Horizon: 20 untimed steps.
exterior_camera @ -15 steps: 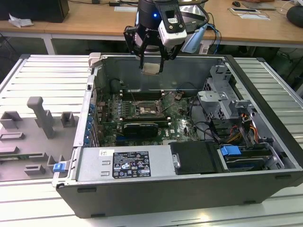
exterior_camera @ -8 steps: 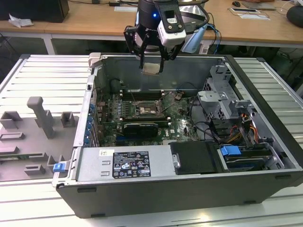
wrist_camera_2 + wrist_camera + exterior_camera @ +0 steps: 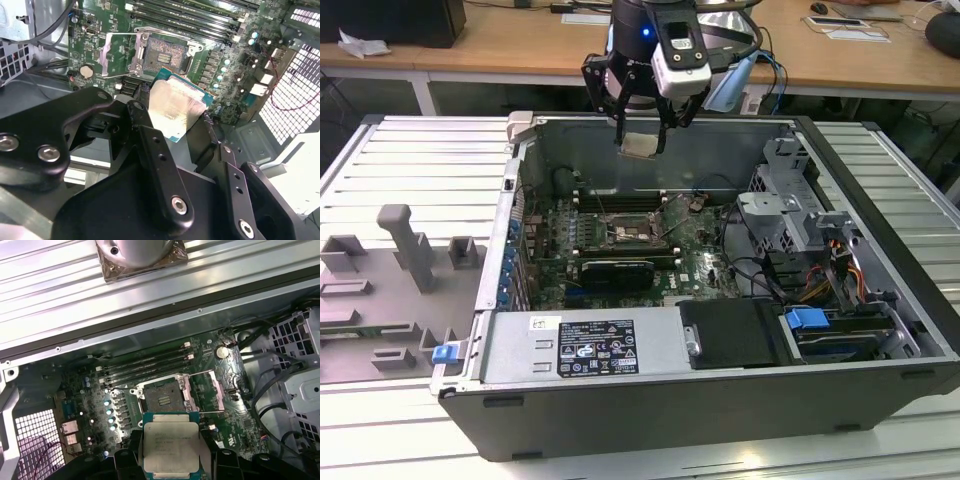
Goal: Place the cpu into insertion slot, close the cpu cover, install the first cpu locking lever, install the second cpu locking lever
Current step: 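Place the cpu into insertion slot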
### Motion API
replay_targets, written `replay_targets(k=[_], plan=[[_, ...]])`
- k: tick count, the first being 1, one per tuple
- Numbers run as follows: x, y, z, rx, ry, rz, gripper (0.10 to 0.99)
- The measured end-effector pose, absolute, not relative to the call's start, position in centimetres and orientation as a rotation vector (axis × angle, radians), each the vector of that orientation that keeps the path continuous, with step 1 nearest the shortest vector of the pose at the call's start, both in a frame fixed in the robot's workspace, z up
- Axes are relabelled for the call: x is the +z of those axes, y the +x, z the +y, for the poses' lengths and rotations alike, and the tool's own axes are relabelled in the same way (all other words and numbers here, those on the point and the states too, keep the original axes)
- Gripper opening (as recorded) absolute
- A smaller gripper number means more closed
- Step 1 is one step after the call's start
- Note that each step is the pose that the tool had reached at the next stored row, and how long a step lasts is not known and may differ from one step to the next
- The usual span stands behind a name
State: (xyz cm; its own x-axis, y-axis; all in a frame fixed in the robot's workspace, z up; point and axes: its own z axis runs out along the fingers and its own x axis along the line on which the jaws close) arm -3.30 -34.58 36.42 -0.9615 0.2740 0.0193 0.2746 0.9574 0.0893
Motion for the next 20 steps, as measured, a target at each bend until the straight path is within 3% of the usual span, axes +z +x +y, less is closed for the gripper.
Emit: replay_targets(k=[20], plan=[[36.3, -3.3, -34.58, -0.143, -0.493, -3.094, 0.537]])
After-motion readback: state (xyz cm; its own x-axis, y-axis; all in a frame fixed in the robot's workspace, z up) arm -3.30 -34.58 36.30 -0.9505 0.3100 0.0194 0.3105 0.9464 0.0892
